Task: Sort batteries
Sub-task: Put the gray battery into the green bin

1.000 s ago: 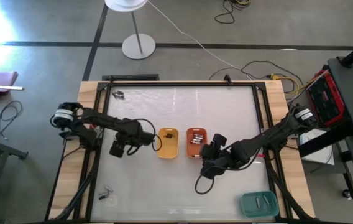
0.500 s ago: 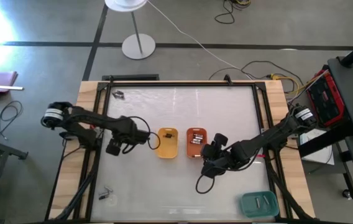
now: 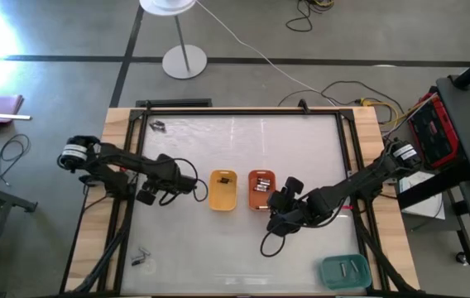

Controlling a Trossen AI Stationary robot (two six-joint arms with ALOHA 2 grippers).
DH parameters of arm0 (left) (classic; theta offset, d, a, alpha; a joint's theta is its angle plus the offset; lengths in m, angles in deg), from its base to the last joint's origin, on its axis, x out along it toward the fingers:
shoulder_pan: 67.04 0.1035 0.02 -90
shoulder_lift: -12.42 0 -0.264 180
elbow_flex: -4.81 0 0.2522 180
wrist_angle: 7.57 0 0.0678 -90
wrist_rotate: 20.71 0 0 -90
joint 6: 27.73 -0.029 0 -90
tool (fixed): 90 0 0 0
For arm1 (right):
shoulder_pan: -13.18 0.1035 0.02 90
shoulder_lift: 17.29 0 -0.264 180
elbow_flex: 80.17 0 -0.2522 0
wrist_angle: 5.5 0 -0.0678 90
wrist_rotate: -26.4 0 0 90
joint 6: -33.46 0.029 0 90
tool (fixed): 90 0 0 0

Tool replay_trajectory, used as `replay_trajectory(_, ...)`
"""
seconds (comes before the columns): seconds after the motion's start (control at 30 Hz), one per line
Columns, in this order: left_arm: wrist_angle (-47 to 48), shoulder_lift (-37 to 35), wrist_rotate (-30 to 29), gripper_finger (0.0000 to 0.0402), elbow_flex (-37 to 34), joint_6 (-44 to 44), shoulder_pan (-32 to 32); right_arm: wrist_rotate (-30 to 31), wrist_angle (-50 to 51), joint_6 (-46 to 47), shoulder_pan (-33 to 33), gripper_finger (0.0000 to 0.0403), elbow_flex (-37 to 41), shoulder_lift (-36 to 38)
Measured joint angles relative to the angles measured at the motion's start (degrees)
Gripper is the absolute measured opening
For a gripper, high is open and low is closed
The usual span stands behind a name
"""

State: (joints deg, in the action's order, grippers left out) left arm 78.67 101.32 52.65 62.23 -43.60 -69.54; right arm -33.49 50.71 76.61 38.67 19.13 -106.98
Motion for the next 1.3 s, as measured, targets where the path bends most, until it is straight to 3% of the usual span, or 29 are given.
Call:
replay_trajectory(0.67, -6.18, 8.68, 1.20, 0.0150, -0.72, -4.62, -1.17, 0.02, 0.00, 1.40, 0.13, 0.0210, 0.00, 0.00)
replay_trajectory(1.03, -6.89, 13.22, 4.25, 0.0015, -0.55, -4.17, -2.21, 0.03, 0.05, 1.36, 0.13, 0.0210, 0.00, 0.00)
replay_trajectory(1.3, -4.51, 13.26, 5.36, 0.0009, -0.72, -1.75, -4.84, 0.02, 0.05, 1.40, 0.13, 0.0210, 0.00, 0.00)
